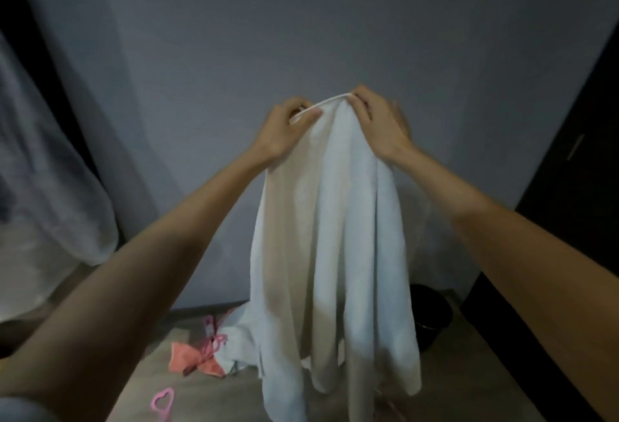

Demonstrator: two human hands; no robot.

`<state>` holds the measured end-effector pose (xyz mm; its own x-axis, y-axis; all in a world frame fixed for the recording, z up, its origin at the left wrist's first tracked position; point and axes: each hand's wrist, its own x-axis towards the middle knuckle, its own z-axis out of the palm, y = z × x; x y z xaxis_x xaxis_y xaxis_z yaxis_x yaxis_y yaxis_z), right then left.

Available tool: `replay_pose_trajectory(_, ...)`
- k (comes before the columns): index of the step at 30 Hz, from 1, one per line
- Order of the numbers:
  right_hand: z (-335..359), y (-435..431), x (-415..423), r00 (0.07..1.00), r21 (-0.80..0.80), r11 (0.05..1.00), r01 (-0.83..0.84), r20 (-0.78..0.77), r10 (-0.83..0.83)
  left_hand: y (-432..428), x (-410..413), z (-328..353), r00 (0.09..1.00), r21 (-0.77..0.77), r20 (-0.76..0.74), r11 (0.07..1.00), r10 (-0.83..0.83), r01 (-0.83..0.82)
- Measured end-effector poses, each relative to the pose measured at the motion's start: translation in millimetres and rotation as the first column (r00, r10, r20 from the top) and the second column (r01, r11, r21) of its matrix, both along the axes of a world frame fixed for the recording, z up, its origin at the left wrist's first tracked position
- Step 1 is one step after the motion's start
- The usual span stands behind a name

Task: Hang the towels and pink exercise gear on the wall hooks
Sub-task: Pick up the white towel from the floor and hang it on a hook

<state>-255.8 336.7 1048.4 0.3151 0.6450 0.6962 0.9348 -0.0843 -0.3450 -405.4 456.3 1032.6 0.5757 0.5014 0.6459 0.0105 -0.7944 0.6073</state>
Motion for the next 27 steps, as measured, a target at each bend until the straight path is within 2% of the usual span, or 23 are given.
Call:
replay_pose_trajectory(6,12.3,69.2,-16.3,0.944,0.067,0.968,-0.242,-0.215,0.251,61.6,-22.7,22.9,0.992,0.054,0.028,0.991,0.124,-0.125)
replay_pose_trajectory(12,33.5,170.8,-23.2,0.818,0.123,0.882,-0.454,-0.336,0.468,143.6,-46.5,52.7,0.954,0.12,0.048,0.946,0.296,-0.3)
replay_pose_trajectory(21,81.0,330.4,-53.2,0.774,0.236,0.778,-0.582,-0.133,0.619,259.9,-104.5,94.6,0.833,0.257,0.145,0.793,0.534,-0.553)
replay_pose_trajectory(27,100.6,418.8,-75.7,0.758,0.235,0.744,-0.625,-0.048,0.651,324.4,-141.3,106.4,0.755,0.314,0.121,0.697,0.644,-0.645)
